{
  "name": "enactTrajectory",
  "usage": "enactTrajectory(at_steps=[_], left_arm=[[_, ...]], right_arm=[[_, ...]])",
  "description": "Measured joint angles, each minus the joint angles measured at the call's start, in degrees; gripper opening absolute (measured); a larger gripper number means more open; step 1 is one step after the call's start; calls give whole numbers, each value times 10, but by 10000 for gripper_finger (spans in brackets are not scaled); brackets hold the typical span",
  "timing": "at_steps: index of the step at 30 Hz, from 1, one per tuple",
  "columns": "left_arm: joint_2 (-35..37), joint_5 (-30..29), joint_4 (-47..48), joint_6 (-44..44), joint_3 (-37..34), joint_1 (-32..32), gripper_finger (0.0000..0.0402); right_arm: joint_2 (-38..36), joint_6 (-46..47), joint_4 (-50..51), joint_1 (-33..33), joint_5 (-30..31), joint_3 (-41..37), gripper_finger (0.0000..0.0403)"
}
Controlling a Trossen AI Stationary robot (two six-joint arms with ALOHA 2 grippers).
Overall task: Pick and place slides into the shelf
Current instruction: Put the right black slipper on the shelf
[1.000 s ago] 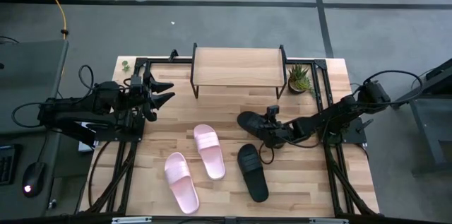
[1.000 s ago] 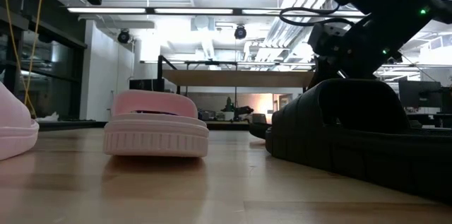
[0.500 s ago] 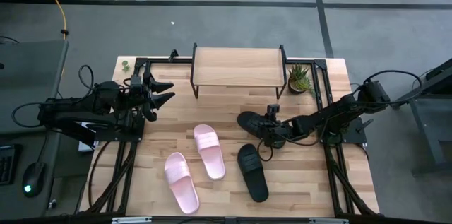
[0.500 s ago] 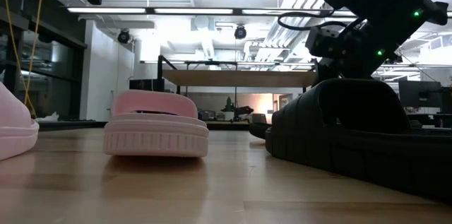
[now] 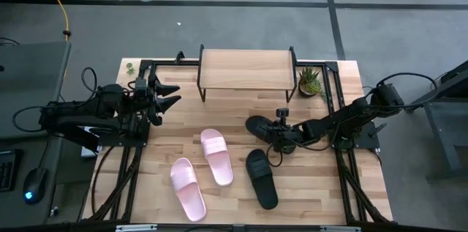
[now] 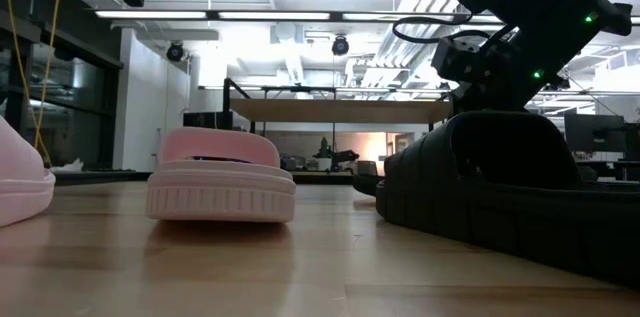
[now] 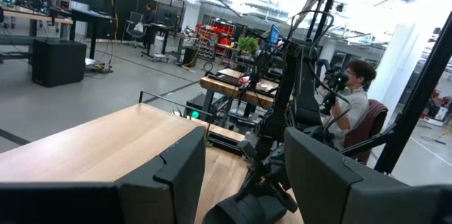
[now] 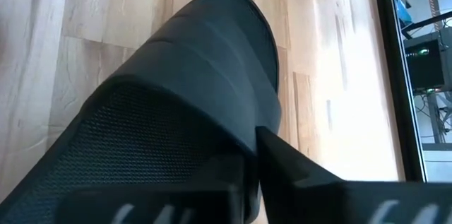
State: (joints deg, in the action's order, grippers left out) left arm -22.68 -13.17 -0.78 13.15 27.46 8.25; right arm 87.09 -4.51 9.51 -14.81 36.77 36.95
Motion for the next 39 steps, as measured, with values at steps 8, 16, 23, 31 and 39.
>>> enactTrajectory(at_steps=[8, 16, 23, 31, 39], left_arm=[[0, 0, 0, 0, 0, 0, 175], [0, 0, 0, 0, 0, 0, 175], [0, -10, 0, 0, 0, 0, 175], [0, -10, 0, 0, 0, 0, 175], [0, -11, 0, 0, 0, 0, 175]], right_arm=[[0, 10, 0, 7, 7, 0, 4], [-1, -13, 10, 13, 23, 5, 2], [0, -4, 110, 14, 36, 79, 1], [0, 13, 231, 13, 63, 171, 1], [0, 45, 356, 13, 73, 258, 1]])
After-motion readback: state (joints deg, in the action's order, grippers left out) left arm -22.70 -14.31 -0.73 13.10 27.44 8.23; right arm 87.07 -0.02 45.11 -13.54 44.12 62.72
